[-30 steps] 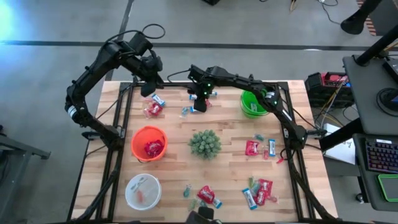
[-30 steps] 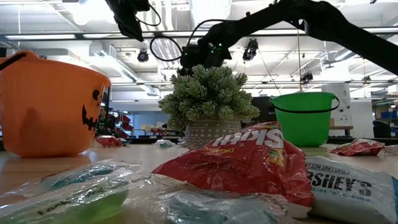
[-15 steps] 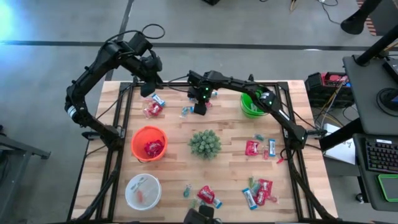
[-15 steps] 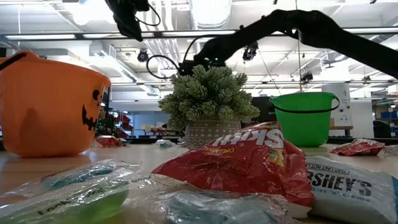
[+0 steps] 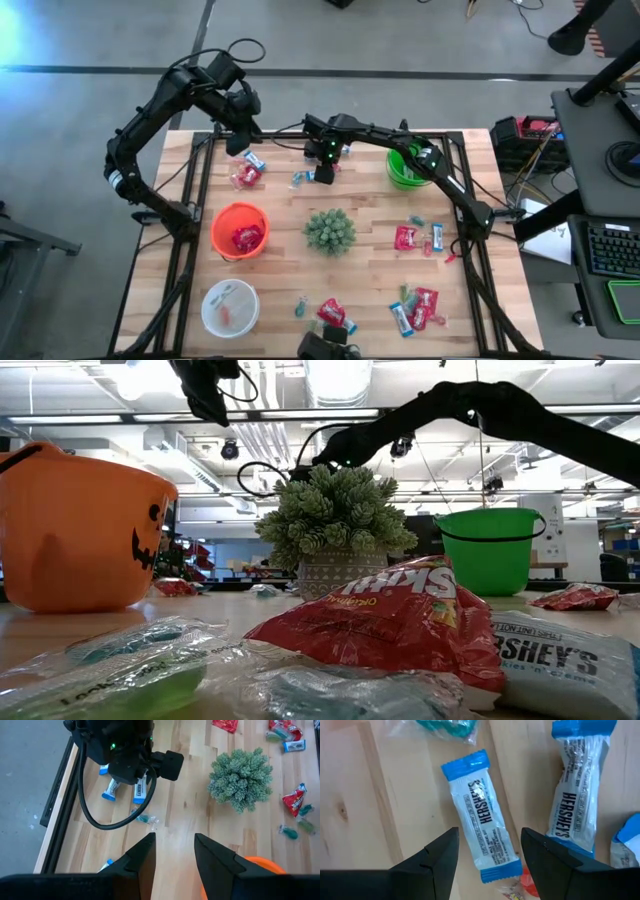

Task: Sort candy
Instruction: Put the white chocolate into the green bucket, then put the blue gummy into the white bucket

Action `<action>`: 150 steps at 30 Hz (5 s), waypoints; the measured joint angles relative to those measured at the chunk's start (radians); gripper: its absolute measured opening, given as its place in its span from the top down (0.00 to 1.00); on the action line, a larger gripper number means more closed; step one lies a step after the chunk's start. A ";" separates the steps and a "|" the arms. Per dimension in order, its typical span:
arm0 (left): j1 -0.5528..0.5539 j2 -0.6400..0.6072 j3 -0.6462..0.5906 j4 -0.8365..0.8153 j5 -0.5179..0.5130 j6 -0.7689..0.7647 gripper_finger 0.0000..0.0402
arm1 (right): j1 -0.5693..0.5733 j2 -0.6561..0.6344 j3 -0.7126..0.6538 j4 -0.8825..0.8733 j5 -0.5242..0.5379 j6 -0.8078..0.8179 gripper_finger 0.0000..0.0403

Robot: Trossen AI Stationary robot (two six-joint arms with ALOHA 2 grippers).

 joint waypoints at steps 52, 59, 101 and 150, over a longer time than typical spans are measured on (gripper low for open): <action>-0.001 0.000 0.000 -0.042 -0.057 -0.019 0.71 | 0.041 -0.204 0.051 -0.272 0.000 0.155 0.97; 0.000 0.000 0.000 -0.048 -0.143 -0.016 0.71 | 0.042 -0.344 0.068 -0.378 0.099 0.214 0.97; 0.000 -0.001 0.000 -0.082 -0.141 -0.013 0.71 | -0.139 -0.907 -0.688 -0.487 0.332 0.492 0.97; 0.000 0.006 0.000 -0.072 -0.238 -0.066 0.71 | -0.139 -0.913 -0.715 -0.500 0.203 0.592 0.62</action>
